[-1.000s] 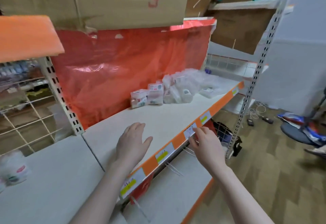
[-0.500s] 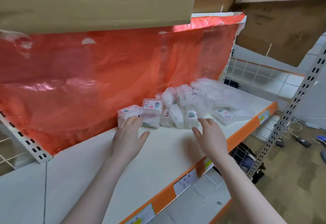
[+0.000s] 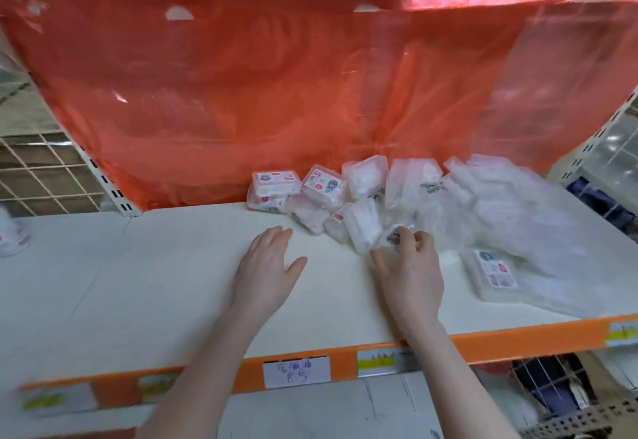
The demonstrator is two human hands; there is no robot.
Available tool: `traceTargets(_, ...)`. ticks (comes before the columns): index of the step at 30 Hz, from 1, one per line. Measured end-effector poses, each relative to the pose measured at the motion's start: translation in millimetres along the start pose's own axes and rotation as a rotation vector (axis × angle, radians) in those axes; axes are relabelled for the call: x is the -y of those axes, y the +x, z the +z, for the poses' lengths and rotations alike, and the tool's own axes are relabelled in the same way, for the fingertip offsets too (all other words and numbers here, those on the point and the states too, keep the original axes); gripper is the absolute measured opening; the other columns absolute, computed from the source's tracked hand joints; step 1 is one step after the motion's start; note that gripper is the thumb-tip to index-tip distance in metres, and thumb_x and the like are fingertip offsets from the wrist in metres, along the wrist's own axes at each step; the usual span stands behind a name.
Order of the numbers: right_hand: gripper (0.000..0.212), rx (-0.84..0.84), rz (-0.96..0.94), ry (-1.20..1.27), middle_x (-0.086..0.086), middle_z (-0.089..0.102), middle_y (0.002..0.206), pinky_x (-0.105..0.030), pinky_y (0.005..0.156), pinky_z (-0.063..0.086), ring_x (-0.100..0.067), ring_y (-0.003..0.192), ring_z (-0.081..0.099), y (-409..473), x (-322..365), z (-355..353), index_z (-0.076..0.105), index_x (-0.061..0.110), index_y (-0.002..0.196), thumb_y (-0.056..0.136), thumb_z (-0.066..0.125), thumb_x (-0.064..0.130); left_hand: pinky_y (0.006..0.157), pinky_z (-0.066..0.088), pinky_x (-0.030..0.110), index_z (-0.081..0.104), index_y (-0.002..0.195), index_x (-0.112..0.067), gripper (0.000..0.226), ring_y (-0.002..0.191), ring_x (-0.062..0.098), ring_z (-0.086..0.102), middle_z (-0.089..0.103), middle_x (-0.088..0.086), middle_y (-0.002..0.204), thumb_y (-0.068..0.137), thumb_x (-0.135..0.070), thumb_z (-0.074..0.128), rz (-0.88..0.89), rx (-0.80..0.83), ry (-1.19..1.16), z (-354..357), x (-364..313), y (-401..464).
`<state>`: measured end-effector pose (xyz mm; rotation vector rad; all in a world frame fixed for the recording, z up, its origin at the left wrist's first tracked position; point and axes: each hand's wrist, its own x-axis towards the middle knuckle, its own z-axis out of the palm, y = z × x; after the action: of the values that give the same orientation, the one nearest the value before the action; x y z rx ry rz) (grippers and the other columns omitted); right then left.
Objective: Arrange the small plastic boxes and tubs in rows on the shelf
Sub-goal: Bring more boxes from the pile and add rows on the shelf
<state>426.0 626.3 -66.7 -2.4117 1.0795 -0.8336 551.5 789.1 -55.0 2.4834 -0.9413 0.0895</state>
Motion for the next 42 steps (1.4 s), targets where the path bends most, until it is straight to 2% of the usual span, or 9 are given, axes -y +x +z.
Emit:
traceTargets(6,0.035,0.009,0.009,0.013,-0.012,0.048,0.101,-0.029,0.053,0.035,-0.035,0.084,0.055,3,0,4,0.056,0.013,0.103,0.075,0.071,0.029,0.11,0.018,0.023,0.042,0.14,-0.013,0.055,0.137,0.017,0.03,0.038,0.003,0.147,0.092,-0.035,0.056,-0.077,-0.001,0.032,1,4,-11)
traceTargets(10,0.035,0.005,0.029,0.007,-0.013,0.048,0.1,-0.029,0.053,0.031,-0.036,0.082,0.055,3,2,3,0.056,0.012,0.101,0.073,0.07,0.027,0.109,0.02,0.023,0.043,0.14,-0.014,0.055,0.137,0.016,0.03,0.038,0.002,0.148,0.092,-0.034,0.057,-0.113,-0.019,-0.002,1,5,-14)
traceTargets(13,0.034,0.013,0.029,0.022,-0.012,0.049,0.103,-0.029,0.055,0.032,-0.036,0.086,0.054,0,1,3,0.057,0.012,0.102,0.072,0.068,0.023,0.109,0.02,0.023,0.042,0.141,-0.014,0.055,0.137,0.016,0.029,0.038,0.001,0.148,0.092,-0.035,0.056,-0.11,0.0,-0.003,3,7,-16)
traceTargets(17,0.041,0.047,0.023,0.041,-0.009,0.048,0.113,-0.031,0.064,0.039,-0.032,0.099,0.052,-7,-4,-2,0.057,0.018,0.114,0.073,0.065,0.02,0.108,0.021,0.023,0.041,0.142,-0.016,0.054,0.137,0.015,0.03,0.037,0.0,0.149,0.093,-0.036,0.054,-0.098,0.012,-0.012,3,11,-13)
traceTargets(22,0.046,0.048,0.049,0.089,-0.004,0.048,0.116,-0.032,0.069,0.042,-0.027,0.1,0.052,-31,-7,-15,0.056,0.023,0.116,0.071,0.066,0.017,0.108,0.023,0.024,0.041,0.141,-0.017,0.054,0.136,0.014,0.032,0.038,-0.001,0.148,0.093,-0.036,0.054,-0.043,0.018,-0.042,2,7,-6)
traceTargets(28,0.063,0.111,0.11,0.177,0.001,0.045,0.121,-0.028,0.081,0.038,-0.018,0.109,0.049,-58,-15,-33,0.047,0.02,0.133,0.073,0.065,0.014,0.105,0.028,0.025,0.042,0.14,-0.017,0.054,0.133,0.015,0.036,0.042,-0.002,0.145,0.092,-0.036,0.055,0.08,0.014,-0.102,4,-16,7)
traceTargets(34,0.061,0.099,0.147,0.219,0.0,0.046,0.114,-0.026,0.08,0.036,-0.017,0.104,0.049,-66,-22,-44,0.051,0.026,0.132,0.075,0.067,0.013,0.101,0.029,0.025,0.042,0.14,-0.017,0.055,0.131,0.017,0.037,0.042,-0.001,0.143,0.091,-0.034,0.058,0.226,-0.013,-0.129,8,-45,27)
traceTargets(39,0.061,0.094,0.164,0.196,0.001,0.047,0.112,-0.027,0.08,0.038,-0.018,0.101,0.05,-65,-26,-47,0.051,0.027,0.132,0.075,0.068,0.015,0.101,0.03,0.028,0.042,0.139,-0.017,0.055,0.13,0.019,0.036,0.042,0.0,0.141,0.09,-0.033,0.059,0.265,0.007,-0.111,16,-58,43)
traceTargets(42,0.061,0.114,0.152,0.169,0.001,0.048,0.115,-0.027,0.081,0.036,-0.018,0.107,0.049,-61,-28,-48,0.049,0.026,0.133,0.075,0.067,0.017,0.101,0.03,0.029,0.042,0.139,-0.017,0.055,0.129,0.02,0.037,0.042,0.0,0.14,0.09,-0.034,0.058,0.267,0.035,-0.086,22,-63,52)
